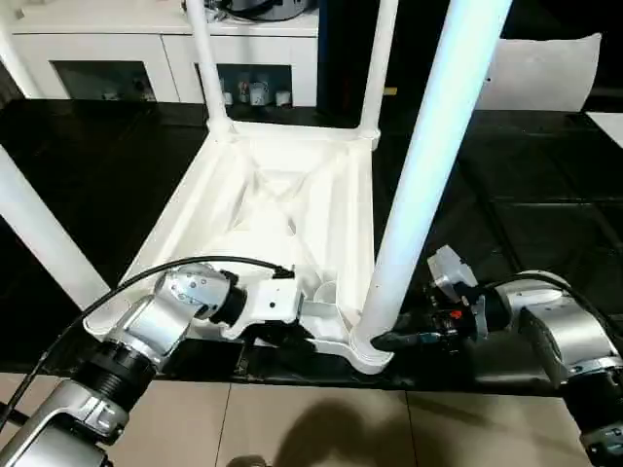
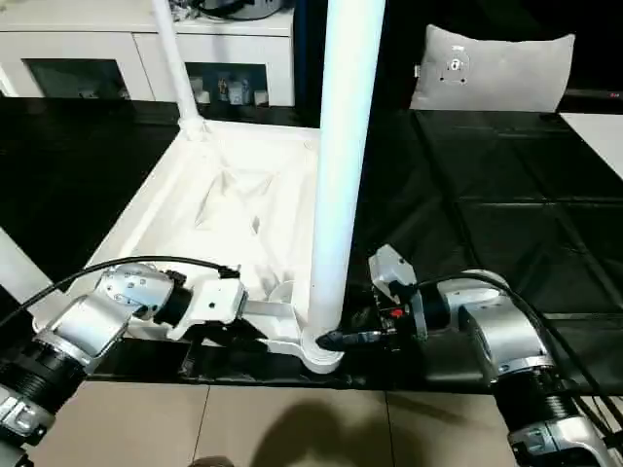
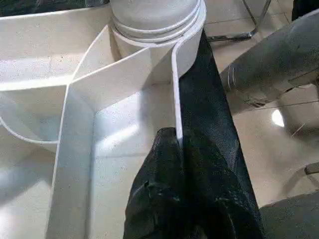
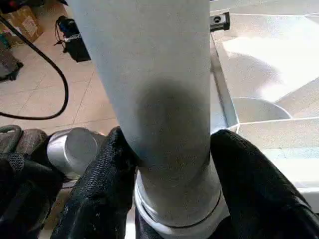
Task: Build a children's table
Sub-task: Rotate leg to tighten
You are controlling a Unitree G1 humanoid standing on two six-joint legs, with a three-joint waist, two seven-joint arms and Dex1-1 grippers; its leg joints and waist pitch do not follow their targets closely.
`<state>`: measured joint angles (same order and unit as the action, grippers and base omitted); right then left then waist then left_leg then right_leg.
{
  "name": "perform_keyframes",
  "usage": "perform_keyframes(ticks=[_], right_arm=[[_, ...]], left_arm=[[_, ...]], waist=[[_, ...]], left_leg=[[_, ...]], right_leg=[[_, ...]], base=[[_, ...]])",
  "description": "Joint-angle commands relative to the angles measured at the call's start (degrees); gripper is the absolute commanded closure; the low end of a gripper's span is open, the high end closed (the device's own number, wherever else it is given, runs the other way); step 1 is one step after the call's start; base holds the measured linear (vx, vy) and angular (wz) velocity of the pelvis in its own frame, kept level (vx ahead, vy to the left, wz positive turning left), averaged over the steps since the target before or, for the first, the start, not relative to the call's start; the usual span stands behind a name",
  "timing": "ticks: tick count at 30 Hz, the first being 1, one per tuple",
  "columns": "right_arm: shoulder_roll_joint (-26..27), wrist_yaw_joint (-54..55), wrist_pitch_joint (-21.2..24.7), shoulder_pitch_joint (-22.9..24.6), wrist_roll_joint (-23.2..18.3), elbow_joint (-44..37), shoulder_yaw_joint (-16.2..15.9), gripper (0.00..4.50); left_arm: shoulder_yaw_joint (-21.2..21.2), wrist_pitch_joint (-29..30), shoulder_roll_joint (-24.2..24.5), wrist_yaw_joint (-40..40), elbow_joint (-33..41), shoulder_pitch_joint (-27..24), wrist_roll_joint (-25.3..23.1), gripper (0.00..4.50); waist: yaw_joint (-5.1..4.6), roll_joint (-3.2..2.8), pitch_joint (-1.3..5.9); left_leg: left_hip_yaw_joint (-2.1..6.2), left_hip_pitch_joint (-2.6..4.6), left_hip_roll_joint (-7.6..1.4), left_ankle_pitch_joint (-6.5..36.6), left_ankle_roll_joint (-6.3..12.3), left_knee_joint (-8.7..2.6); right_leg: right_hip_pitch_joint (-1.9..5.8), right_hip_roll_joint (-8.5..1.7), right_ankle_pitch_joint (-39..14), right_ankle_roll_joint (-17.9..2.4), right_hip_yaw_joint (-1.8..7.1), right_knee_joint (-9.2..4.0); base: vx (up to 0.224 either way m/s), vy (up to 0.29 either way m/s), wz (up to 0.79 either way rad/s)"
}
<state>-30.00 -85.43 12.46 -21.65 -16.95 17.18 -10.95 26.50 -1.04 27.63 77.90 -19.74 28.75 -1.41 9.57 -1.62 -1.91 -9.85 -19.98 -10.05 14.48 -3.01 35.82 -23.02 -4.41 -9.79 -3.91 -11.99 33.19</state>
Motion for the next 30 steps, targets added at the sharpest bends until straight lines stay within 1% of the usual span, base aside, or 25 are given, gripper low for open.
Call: perform_keyframes(ticks=[1,3,6,7,8,9,11,12,13,14,15,16,17,18,19,20,21,22,23,24,25,26,27,29,30], right_arm=[[0.03,-0.29,0.55,0.22,-1.00,-0.23,-0.20,2.30],[0.15,-0.90,1.44,0.77,-1.45,-0.93,-0.16,2.41],[1.58,1.03,4.72,1.20,-4.01,-1.51,1.62,2.52],[1.71,1.24,4.86,1.23,-4.14,-1.57,1.71,2.53],[1.81,1.46,4.98,1.28,-4.21,-1.66,1.77,2.54],[2.21,2.87,5.39,1.69,-4.03,-2.29,1.83,2.54],[4.47,9.00,6.48,2.62,-3.42,-3.97,2.53,2.54],[4.47,9.00,6.48,2.62,-3.42,-3.97,2.53,2.54],[7.10,16.04,6.87,2.34,-1.57,-3.35,3.41,2.54],[8.14,18.96,6.89,2.08,-0.58,-2.79,3.76,2.54],[9.75,23.19,6.85,1.42,0.70,-1.65,4.44,2.54],[10.81,25.84,6.94,1.01,1.54,-0.99,4.96,2.54],[12.31,30.07,6.92,0.27,3.05,0.08,5.50,2.54],[13.30,32.90,6.90,-0.22,4.08,0.77,5.84,2.54],[13.61,33.73,7.00,-0.33,4.35,0.87,5.90,2.55],[15.77,39.59,7.75,-0.99,5.96,1.36,6.51,2.55],[18.05,45.31,8.82,-1.68,6.92,1.90,7.53,2.55],[18.60,46.63,9.09,-1.87,7.05,2.10,7.83,2.55],[20.01,49.75,9.65,-2.26,7.30,2.48,8.63,2.55],[21.77,51.98,8.50,-2.56,7.04,2.94,9.36,2.55],[22.16,51.72,7.96,-2.53,6.65,2.93,9.44,2.55],[22.77,51.83,7.59,-2.33,6.39,2.59,9.50,2.21],[23.05,51.76,7.78,-2.14,6.19,2.26,9.55,1.87],[23.31,50.83,7.73,-1.53,5.91,1.34,9.39,1.77],[23.06,49.49,7.53,-0.86,5.61,0.42,8.98,1.77]], left_arm=[[2.64,-1.26,-0.27,3.03,1.46,0.24,-0.21,4.50],[2.35,-0.54,-0.46,3.04,1.56,-0.03,0.34,4.50],[1.86,1.95,-0.71,3.44,2.56,-1.03,1.87,4.50],[1.81,2.24,-0.71,3.48,2.71,-1.17,2.00,4.50],[1.75,2.49,-0.74,3.45,2.82,-1.28,2.09,4.50],[1.46,3.66,-1.00,2.57,3.20,-1.62,2.12,4.50],[0.51,8.01,-2.33,-1.29,3.99,-2.05,1.56,4.50],[0.51,8.01,-2.33,-1.29,3.99,-2.05,1.56,4.50],[-0.42,11.39,-4.00,-4.52,4.46,-2.02,1.53,4.50],[-0.74,12.42,-4.65,-5.62,4.66,-2.02,1.62,4.50],[-1.21,13.97,-5.73,-7.56,4.73,-1.89,1.48,4.50],[-1.49,15.06,-6.40,-8.87,4.84,-1.82,1.39,4.50],[-1.90,16.64,-7.63,-11.02,4.85,-1.61,1.13,4.50],[-2.16,17.68,-8.46,-12.45,4.86,-1.47,0.97,4.50],[-2.27,18.01,-8.77,-12.99,4.88,-1.43,0.88,4.50],[-3.03,19.86,-10.88,-16.53,4.59,-0.96,0.20,4.50],[-3.86,21.43,-13.11,-20.26,3.95,-0.39,-0.48,4.50],[-4.08,21.76,-13.66,-21.18,3.77,-0.26,-0.62,4.50],[-4.61,22.84,-15.00,-23.35,3.58,-0.02,-0.99,4.50],[-5.46,24.24,-17.13,-26.07,3.59,0.19,-1.08,4.50],[-5.75,24.47,-17.90,-27.01,3.58,0.26,-1.09,4.50],[-5.90,24.59,-18.85,-28.11,3.67,0.34,-1.31,4.50],[-5.72,24.38,-18.99,-28.11,3.60,0.39,-1.42,4.50],[-5.28,23.73,-18.82,-28.26,3.27,0.56,-2.05,4.50],[-4.92,22.97,-18.24,-28.25,2.87,0.73,-2.85,4.50]], waist=[[-0.26,0.76,4.14],[-0.29,0.88,4.10],[-0.20,0.76,4.06],[-0.32,0.83,4.05],[-0.37,0.83,4.01],[-0.41,0.64,3.98],[-0.60,0.67,3.92],[-0.75,0.73,3.94],[-0.76,0.62,3.86],[-1.56,0.72,3.33],[-2.13,0.76,3.15],[-2.53,0.74,2.99],[-2.95,0.60,2.86],[-4.12,0.72,2.57],[-4.62,0.62,2.54],[-5.95,0.24,2.72],[-6.36,-0.02,2.79],[-7.28,-0.52,2.86],[-7.92,-0.55,3.04],[-8.15,-0.39,3.15],[-8.13,-0.38,3.15],[-7.84,0.00,3.28],[-7.56,0.24,3.40],[-7.44,0.08,3.52],[-7.19,0.00,3.72]], left_leg=[[1.83,-0.14,-4.94,-3.55,6.37,-3.63],[1.78,-0.21,-4.85,-3.45,6.37,-3.64],[1.72,-0.14,-4.82,-2.97,6.04,-3.72],[1.77,-0.26,-4.86,-2.85,5.80,-3.74],[1.72,-0.17,-4.72,-2.60,5.65,-3.74],[1.72,-0.18,-4.67,-2.55,5.46,-3.76],[1.84,-0.12,-4.83,-2.61,5.18,-3.84],[1.81,-0.11,-4.87,-2.56,4.95,-3.88],[1.83,-0.06,-4.77,-2.19,4.85,-3.91],[1.68,0.03,-4.38,0.29,3.38,-4.23],[1.59,0.09,-3.75,2.41,2.36,-4.26],[1.55,0.11,-3.58,3.46,2.04,-4.28],[1.51,0.37,-3.45,4.61,1.77,-4.24],[1.60,0.71,-3.21,6.94,1.22,-4.06],[1.62,0.99,-3.09,7.98,1.05,-3.91],[1.92,0.83,-3.39,8.86,1.29,-3.93],[2.03,1.04,-3.70,9.27,1.50,-4.01],[2.61,0.75,-4.82,9.98,1.42,-4.29],[3.25,0.58,-5.89,11.39,1.38,-4.79],[3.34,0.42,-5.97,11.42,1.45,-4.86],[3.15,0.56,-5.80,11.13,1.35,-4.73],[2.18,0.73,-3.92,7.93,1.48,-4.24],[2.10,0.11,-3.71,5.07,2.62,-4.35],[2.33,0.15,-4.25,2.71,3.58,-4.39],[2.51,0.48,-4.82,0.73,4.14,-4.29]], right_leg=[[4.06,-6.53,-12.24,-0.11,5.51,-3.41],[4.11,-6.47,-12.75,0.11,5.49,-3.53],[4.12,-6.45,-13.94,0.47,5.46,-3.71],[4.17,-6.54,-14.00,0.52,5.41,-3.72],[4.08,-6.44,-14.48,0.72,5.36,-3.86],[4.11,-6.41,-14.75,0.92,5.36,-3.95],[4.04,-6.42,-14.66,1.05,5.36,-4.01],[4.13,-6.44,-14.63,1.09,5.41,-3.98],[4.04,-6.48,-15.30,1.03,5.32,-4.16],[4.04,-6.37,-19.61,1.83,4.96,-5.13],[4.33,-6.31,-23.70,3.40,4.51,-5.92],[4.38,-6.22,-25.45,4.27,4.25,-6.31],[4.23,-6.14,-27.10,5.04,3.98,-6.85],[4.18,-5.85,-30.23,6.72,3.10,-7.82],[4.14,-5.74,-31.40,7.50,2.76,-8.21],[4.68,-5.63,-31.06,9.01,2.25,-8.68],[4.68,-5.69,-30.30,8.78,2.01,-8.88],[5.20,-5.96,-27.62,7.61,1.79,-8.56],[5.69,-6.29,-25.10,6.96,2.23,-7.81],[5.76,-6.51,-23.77,6.59,2.58,-7.47],[5.44,-6.77,-23.05,6.04,2.97,-7.42],[5.18,-7.01,-22.59,4.38,3.27,-7.60],[5.59,-6.85,-20.68,3.72,3.53,-7.05],[5.33,-6.78,-17.84,2.77,3.84,-6.43],[4.94,-6.86,-15.37,1.50,4.18,-5.83]], base=[[0.000,0.000,0.00],[0.000,0.000,0.00],[0.000,0.000,0.00],[0.000,0.000,0.00],[0.000,0.000,0.00],[0.000,0.000,0.00],[0.000,0.000,0.00],[0.000,0.000,0.00],[0.000,0.000,0.00],[0.000,0.000,0.00],[0.000,0.000,0.00],[0.000,0.000,0.00],[0.000,0.000,0.00],[0.000,0.000,0.00],[0.000,0.000,0.00],[0.000,0.000,0.00],[0.000,0.000,0.00],[0.000,0.000,0.00],[0.000,0.000,0.00],[0.000,0.000,0.00],[0.000,0.000,0.00],[0.000,0.000,0.00],[0.000,0.000,0.00],[0.000,0.000,0.00],[0.000,0.000,0.00]])
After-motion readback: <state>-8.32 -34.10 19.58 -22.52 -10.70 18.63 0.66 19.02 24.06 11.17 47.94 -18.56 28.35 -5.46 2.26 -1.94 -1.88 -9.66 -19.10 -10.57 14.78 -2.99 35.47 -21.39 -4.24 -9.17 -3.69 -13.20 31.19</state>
